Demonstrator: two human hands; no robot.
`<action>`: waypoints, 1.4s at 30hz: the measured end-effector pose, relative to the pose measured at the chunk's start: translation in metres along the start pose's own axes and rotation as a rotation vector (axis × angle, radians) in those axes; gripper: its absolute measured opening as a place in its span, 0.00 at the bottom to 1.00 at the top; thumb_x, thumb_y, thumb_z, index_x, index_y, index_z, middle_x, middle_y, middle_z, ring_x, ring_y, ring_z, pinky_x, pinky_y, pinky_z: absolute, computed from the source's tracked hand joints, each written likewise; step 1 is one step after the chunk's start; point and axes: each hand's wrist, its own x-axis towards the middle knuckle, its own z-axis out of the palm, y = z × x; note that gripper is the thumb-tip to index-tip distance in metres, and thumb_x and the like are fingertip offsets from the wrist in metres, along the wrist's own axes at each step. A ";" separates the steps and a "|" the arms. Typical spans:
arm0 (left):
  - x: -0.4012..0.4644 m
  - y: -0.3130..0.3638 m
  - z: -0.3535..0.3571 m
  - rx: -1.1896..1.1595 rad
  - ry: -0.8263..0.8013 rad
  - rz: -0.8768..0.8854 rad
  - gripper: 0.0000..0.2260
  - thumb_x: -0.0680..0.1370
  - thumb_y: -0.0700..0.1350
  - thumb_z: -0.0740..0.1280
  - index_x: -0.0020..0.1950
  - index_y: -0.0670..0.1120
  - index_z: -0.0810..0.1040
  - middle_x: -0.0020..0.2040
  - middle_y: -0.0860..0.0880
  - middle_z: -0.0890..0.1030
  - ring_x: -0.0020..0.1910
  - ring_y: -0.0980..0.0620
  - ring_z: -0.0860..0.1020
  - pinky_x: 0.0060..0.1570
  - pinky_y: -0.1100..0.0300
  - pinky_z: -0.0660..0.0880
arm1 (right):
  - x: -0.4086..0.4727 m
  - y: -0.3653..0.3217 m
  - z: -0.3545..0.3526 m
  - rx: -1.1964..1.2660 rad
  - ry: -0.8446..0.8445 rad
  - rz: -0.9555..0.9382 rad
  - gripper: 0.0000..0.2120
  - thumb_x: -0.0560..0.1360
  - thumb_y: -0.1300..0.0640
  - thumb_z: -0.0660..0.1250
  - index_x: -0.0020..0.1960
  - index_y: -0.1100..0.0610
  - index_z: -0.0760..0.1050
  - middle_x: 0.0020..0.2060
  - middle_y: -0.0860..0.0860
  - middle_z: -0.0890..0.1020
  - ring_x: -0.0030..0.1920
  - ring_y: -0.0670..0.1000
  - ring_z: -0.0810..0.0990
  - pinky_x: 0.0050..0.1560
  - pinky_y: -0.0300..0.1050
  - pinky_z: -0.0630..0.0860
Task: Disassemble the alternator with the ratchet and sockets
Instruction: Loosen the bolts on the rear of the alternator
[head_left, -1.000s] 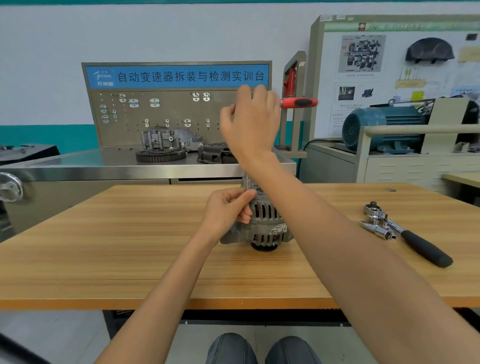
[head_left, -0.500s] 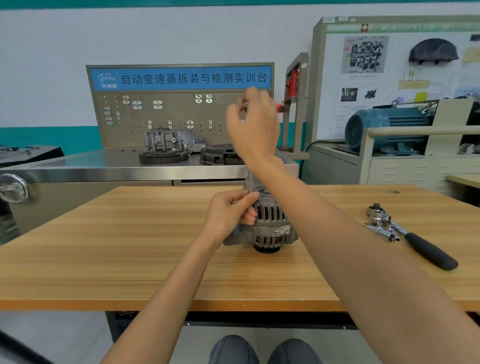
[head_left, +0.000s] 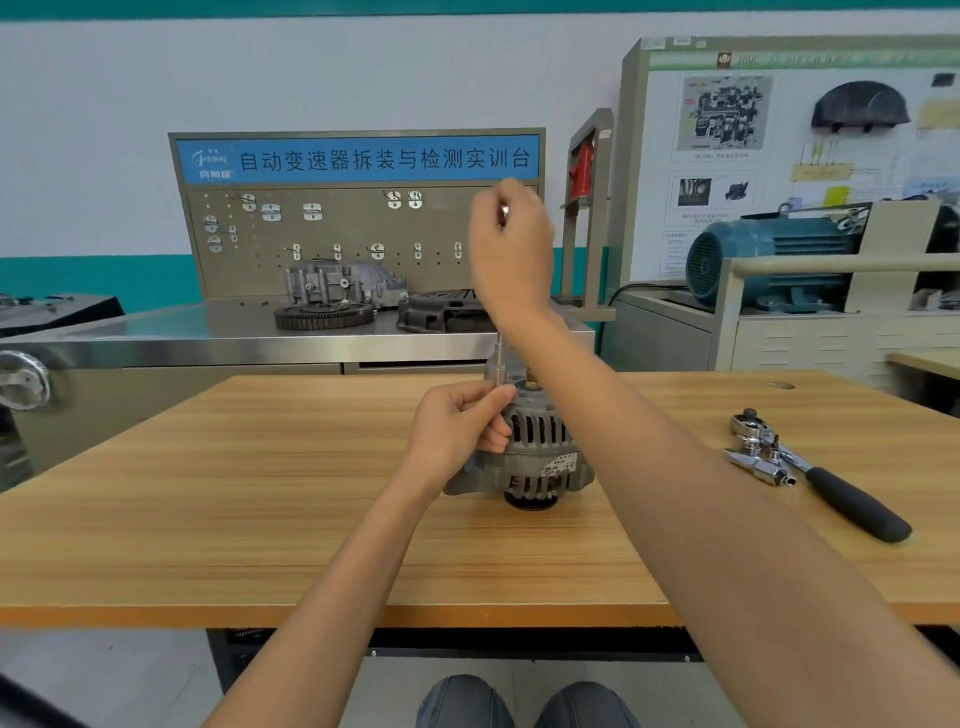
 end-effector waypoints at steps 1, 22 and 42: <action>0.000 0.000 0.001 -0.007 0.009 -0.001 0.08 0.79 0.40 0.65 0.53 0.39 0.81 0.25 0.51 0.77 0.22 0.59 0.75 0.28 0.67 0.76 | -0.004 0.004 0.002 -0.285 0.047 -0.140 0.07 0.77 0.58 0.58 0.40 0.57 0.69 0.38 0.50 0.70 0.43 0.49 0.69 0.46 0.43 0.67; 0.000 0.002 -0.003 0.004 -0.063 0.004 0.07 0.79 0.40 0.66 0.41 0.43 0.80 0.25 0.50 0.78 0.23 0.58 0.75 0.28 0.66 0.77 | 0.000 -0.005 0.005 -0.262 -0.047 -0.253 0.13 0.76 0.59 0.60 0.33 0.56 0.66 0.32 0.48 0.68 0.38 0.49 0.67 0.43 0.43 0.64; -0.002 0.001 -0.003 0.039 -0.059 0.018 0.03 0.78 0.41 0.67 0.46 0.44 0.81 0.27 0.50 0.79 0.25 0.59 0.76 0.30 0.67 0.77 | 0.012 -0.015 -0.009 0.557 -0.128 0.286 0.20 0.78 0.63 0.54 0.27 0.56 0.62 0.24 0.51 0.67 0.32 0.51 0.70 0.36 0.39 0.68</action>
